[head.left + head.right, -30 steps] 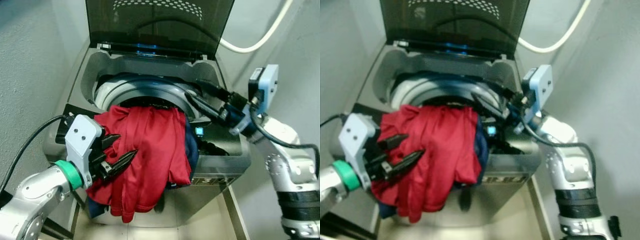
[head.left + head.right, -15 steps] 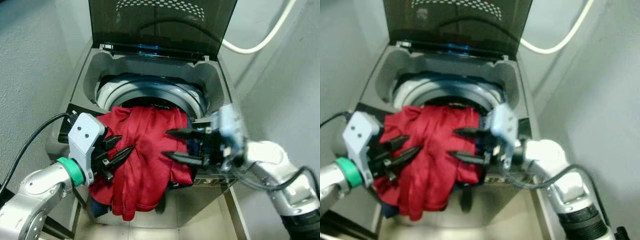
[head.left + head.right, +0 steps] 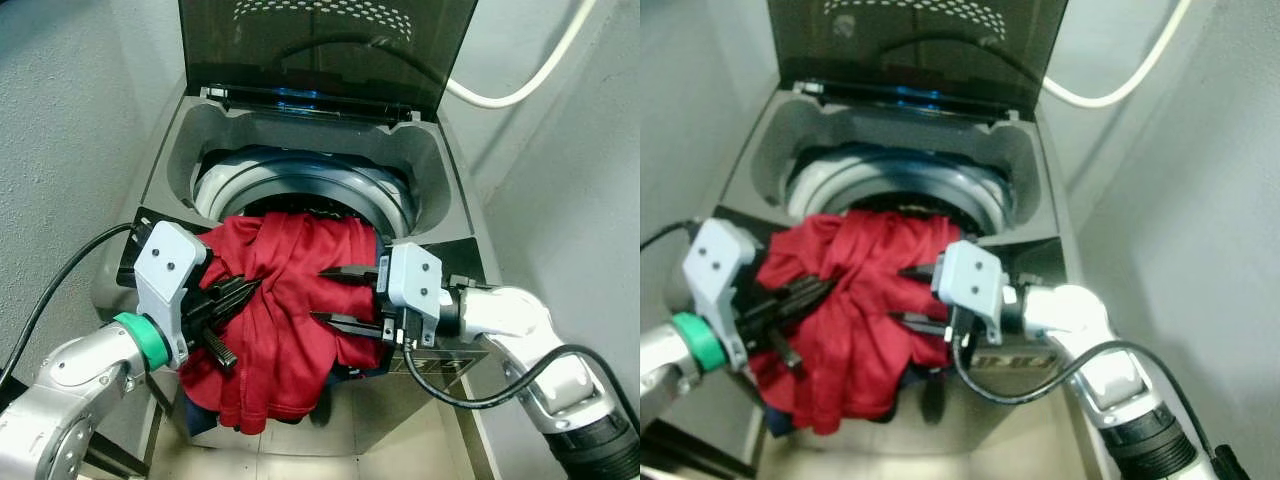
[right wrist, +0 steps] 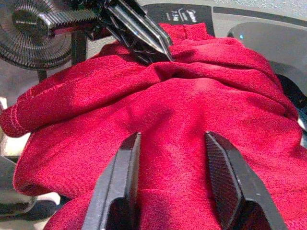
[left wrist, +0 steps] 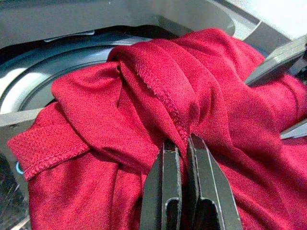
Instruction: Clothes washing
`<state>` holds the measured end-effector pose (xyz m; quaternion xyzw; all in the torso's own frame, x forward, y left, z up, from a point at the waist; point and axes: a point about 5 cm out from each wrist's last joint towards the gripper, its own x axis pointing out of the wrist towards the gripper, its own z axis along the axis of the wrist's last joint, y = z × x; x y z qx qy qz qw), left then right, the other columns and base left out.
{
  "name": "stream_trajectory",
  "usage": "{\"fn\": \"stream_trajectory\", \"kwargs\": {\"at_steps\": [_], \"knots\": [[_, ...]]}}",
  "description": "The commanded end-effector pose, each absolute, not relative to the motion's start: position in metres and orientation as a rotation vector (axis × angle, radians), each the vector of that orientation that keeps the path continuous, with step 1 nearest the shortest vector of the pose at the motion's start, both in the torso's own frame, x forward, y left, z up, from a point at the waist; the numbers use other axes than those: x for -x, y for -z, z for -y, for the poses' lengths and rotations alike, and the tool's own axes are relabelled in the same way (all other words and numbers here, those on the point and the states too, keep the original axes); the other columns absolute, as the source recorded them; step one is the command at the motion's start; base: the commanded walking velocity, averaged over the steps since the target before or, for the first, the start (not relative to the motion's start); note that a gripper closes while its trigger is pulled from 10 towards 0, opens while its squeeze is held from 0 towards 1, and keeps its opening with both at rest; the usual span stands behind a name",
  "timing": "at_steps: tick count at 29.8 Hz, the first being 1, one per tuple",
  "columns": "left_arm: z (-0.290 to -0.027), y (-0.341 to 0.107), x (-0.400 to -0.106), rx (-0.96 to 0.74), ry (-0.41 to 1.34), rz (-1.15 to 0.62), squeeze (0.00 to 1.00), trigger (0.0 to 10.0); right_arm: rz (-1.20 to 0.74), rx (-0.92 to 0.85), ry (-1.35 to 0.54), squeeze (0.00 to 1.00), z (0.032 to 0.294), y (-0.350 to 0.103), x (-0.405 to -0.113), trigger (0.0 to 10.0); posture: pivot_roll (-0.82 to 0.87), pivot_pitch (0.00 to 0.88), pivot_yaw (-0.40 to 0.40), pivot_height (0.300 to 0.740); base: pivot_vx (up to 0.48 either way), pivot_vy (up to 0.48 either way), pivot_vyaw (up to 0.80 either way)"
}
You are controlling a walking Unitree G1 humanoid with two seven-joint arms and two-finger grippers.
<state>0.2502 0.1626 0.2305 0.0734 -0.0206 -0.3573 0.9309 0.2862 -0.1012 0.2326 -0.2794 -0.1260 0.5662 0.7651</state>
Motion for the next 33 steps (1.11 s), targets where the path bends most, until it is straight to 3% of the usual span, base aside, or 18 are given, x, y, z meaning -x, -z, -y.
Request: {"fn": "stream_trajectory", "kwargs": {"at_steps": [1,10,14,22,27,33], "knots": [[-0.158,-0.233,-0.247,-0.136,0.763,0.057,0.0,10.0,0.249,0.627,-1.258,0.0,0.098,-0.224,-0.284,0.0,0.13,0.13,-0.041,0.74,0.0,0.0,0.0],[-0.157,-0.247,-0.241,-0.137,0.77,0.142,0.0,10.0,0.222,0.615,-1.306,0.0,0.092,-0.212,-0.281,0.0,0.13,0.131,-0.042,0.74,0.0,0.0,0.0],[-0.157,-0.263,-0.237,-0.169,0.748,0.243,0.0,10.0,0.255,0.538,-1.295,0.0,0.088,-0.214,-0.282,0.0,0.13,0.131,-0.042,0.74,0.0,0.0,0.0],[-0.162,-0.266,-0.242,-0.183,0.682,0.248,0.0,10.0,0.351,0.42,-1.238,0.0,0.077,-0.228,-0.291,0.0,0.14,0.136,-0.046,0.74,0.0,0.0,0.0],[-0.168,-0.261,-0.268,-0.226,0.529,0.235,0.0,10.0,0.476,0.319,-0.961,0.0,0.058,-0.255,-0.327,0.0,0.15,0.141,-0.057,0.74,0.0,0.0,0.0],[-0.158,-0.264,-0.305,-0.229,0.465,0.325,0.0,10.0,0.515,0.294,-0.817,0.0,0.047,-0.268,-0.347,0.0,0.15,0.139,-0.068,0.74,0.0,0.0,0.0]]}}
